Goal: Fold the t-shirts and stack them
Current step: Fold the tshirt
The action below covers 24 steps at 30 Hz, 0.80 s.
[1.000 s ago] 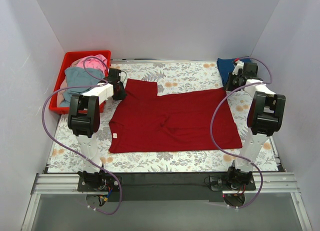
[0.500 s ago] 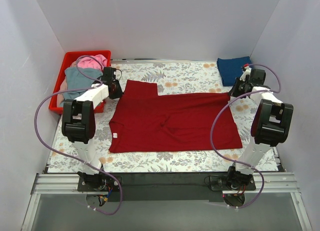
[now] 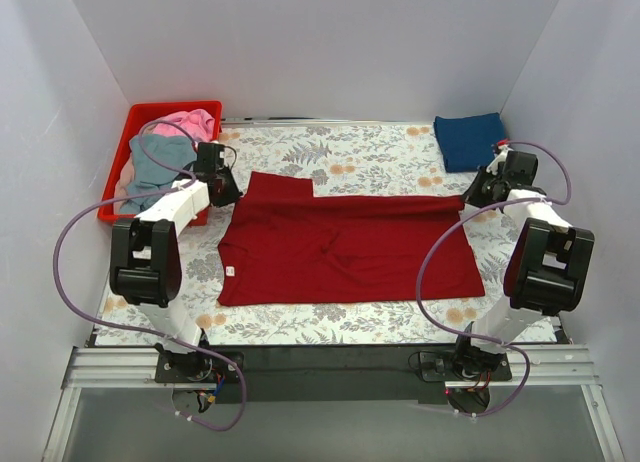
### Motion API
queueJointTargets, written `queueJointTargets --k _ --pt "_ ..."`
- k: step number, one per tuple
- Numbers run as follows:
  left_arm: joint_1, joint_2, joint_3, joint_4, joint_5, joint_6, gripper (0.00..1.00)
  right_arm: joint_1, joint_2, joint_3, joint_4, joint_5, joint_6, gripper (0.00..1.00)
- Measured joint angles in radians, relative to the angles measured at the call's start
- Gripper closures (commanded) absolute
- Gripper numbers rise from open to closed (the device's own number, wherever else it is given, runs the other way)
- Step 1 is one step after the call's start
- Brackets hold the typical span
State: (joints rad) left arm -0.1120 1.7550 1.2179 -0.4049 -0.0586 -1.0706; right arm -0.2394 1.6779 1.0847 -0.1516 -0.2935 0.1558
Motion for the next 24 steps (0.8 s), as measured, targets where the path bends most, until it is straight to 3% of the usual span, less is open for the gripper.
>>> queueJointTargets --k 24 --pt "0.001 -0.238 -0.307 0.047 -0.021 -0.087 1.00 -0.010 -0.210 -0.291 0.089 0.162 0.112 0.99"
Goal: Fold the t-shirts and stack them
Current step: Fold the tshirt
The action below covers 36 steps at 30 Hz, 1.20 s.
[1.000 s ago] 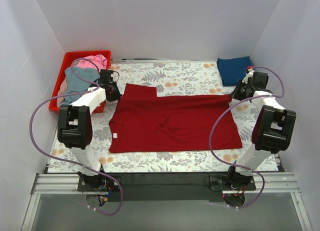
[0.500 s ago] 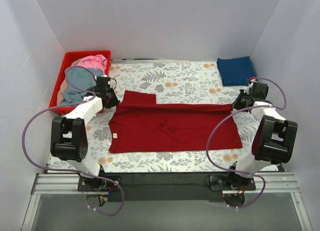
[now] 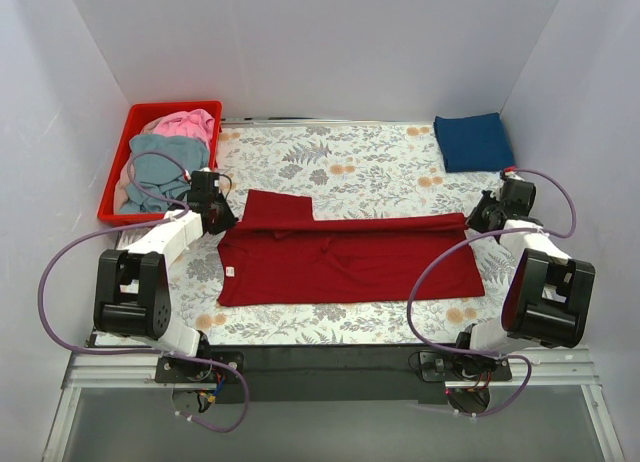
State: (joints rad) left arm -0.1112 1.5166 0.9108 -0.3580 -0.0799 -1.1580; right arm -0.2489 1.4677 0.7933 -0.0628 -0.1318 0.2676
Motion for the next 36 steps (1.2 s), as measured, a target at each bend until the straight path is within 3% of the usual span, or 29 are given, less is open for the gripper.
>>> queueJointTargets --k 18,21,23,27,34,36 --pt "0.001 -0.020 -0.106 -0.014 0.030 -0.045 0.98 -0.005 0.089 -0.043 0.043 0.031 0.001 0.97" --pt "0.001 -0.002 -0.106 -0.024 0.035 -0.047 0.88 -0.005 0.093 -0.043 0.044 0.030 -0.002 0.84" --pt "0.001 0.003 -0.106 -0.036 0.037 -0.048 0.85 -0.005 0.093 -0.043 0.045 0.027 -0.003 0.80" --pt "0.001 -0.005 -0.106 -0.056 0.036 -0.049 0.67 -0.007 0.092 -0.043 0.044 0.025 0.000 0.68" --pt "0.000 -0.116 -0.098 -0.095 0.039 -0.052 0.42 0.047 0.006 -0.024 0.005 0.085 0.030 0.57" --pt "-0.003 -0.163 -0.089 -0.098 0.036 -0.050 0.41 0.100 -0.024 -0.002 0.001 0.103 0.032 0.56"
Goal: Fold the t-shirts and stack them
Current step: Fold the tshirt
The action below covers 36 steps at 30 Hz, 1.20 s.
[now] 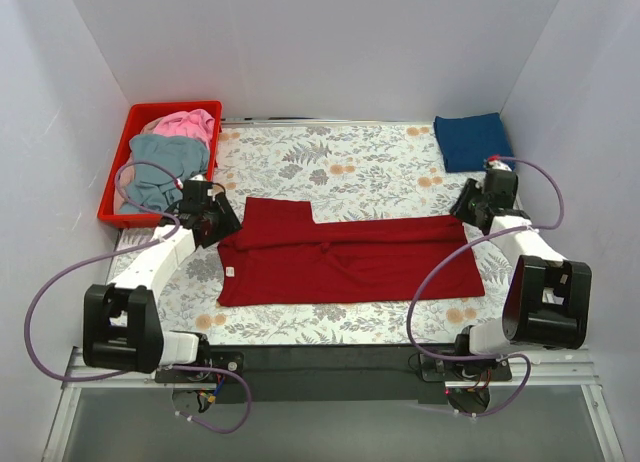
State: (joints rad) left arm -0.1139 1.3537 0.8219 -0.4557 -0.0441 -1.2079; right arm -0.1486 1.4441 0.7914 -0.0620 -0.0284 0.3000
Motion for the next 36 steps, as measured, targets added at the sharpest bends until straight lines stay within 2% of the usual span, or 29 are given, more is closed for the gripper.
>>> queueJointTargets --k 3,6,11,16,24,33,36 --pt "-0.008 -0.064 0.004 -0.003 -0.013 0.010 0.40 0.113 -0.008 0.066 0.021 -0.027 -0.011 0.54" --pt "-0.028 -0.106 -0.001 -0.007 -0.038 0.023 0.40 0.242 0.052 0.161 0.055 -0.108 -0.028 0.54" --pt "-0.066 -0.163 -0.068 -0.002 -0.084 0.046 0.40 0.463 0.303 0.407 0.113 -0.238 -0.085 0.54" --pt "-0.082 -0.190 -0.122 0.013 -0.108 0.061 0.40 0.621 0.549 0.619 0.113 -0.310 -0.130 0.54" --pt "-0.084 -0.205 -0.140 0.062 -0.117 0.067 0.42 0.707 0.816 0.837 0.086 -0.391 -0.170 0.53" --pt "-0.085 -0.186 -0.140 0.076 -0.116 0.074 0.42 0.759 0.878 0.899 0.063 -0.454 -0.199 0.53" --pt "-0.085 -0.183 -0.140 0.076 -0.115 0.075 0.43 0.780 0.882 0.901 0.064 -0.469 -0.206 0.59"
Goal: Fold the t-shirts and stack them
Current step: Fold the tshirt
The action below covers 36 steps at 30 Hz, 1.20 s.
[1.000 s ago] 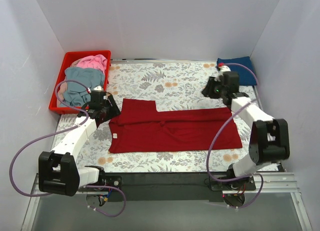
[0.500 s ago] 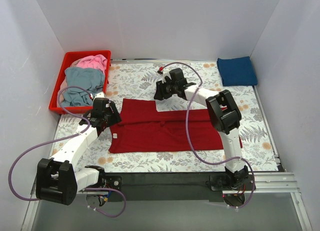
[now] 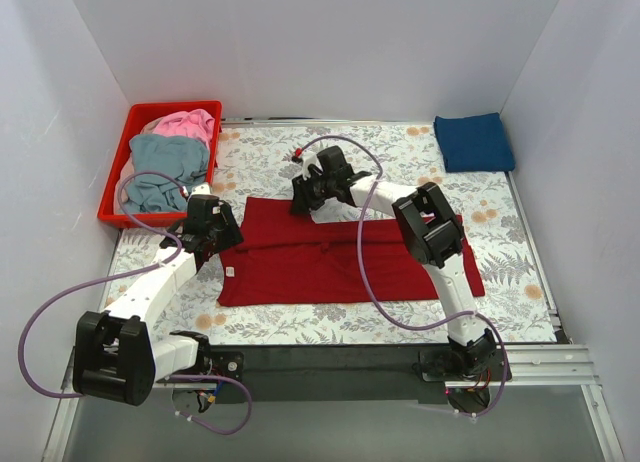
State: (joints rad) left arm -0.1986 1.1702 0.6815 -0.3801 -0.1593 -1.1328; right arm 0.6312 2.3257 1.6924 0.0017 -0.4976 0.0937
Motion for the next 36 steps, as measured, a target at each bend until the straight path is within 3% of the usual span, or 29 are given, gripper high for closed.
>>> queueJointTargets --k 6,8,15,24,28,33,36 --pt "0.000 0.007 0.000 0.000 0.005 0.003 0.43 0.039 0.017 0.011 -0.002 -0.017 -0.020 0.95" --pt "0.000 0.007 0.000 0.000 0.006 0.003 0.43 0.046 0.020 0.020 -0.010 -0.020 -0.023 0.99" --pt "0.000 0.007 0.000 0.000 0.006 0.003 0.44 0.045 -0.008 0.014 -0.051 -0.048 -0.034 0.99" --pt "0.000 0.007 0.000 -0.001 -0.020 -0.019 0.44 0.089 -0.343 -0.162 -0.082 -0.164 -0.081 0.99" --pt "0.000 0.007 0.000 -0.005 -0.041 -0.034 0.45 0.152 -0.414 -0.236 -0.128 -0.210 -0.131 0.99" --pt "0.001 0.007 0.000 -0.009 -0.054 -0.044 0.45 0.249 -0.412 -0.344 -0.250 -0.209 -0.209 0.87" --pt "0.001 0.007 0.000 -0.009 -0.061 -0.047 0.45 0.294 -0.405 -0.381 -0.318 -0.189 -0.243 0.70"
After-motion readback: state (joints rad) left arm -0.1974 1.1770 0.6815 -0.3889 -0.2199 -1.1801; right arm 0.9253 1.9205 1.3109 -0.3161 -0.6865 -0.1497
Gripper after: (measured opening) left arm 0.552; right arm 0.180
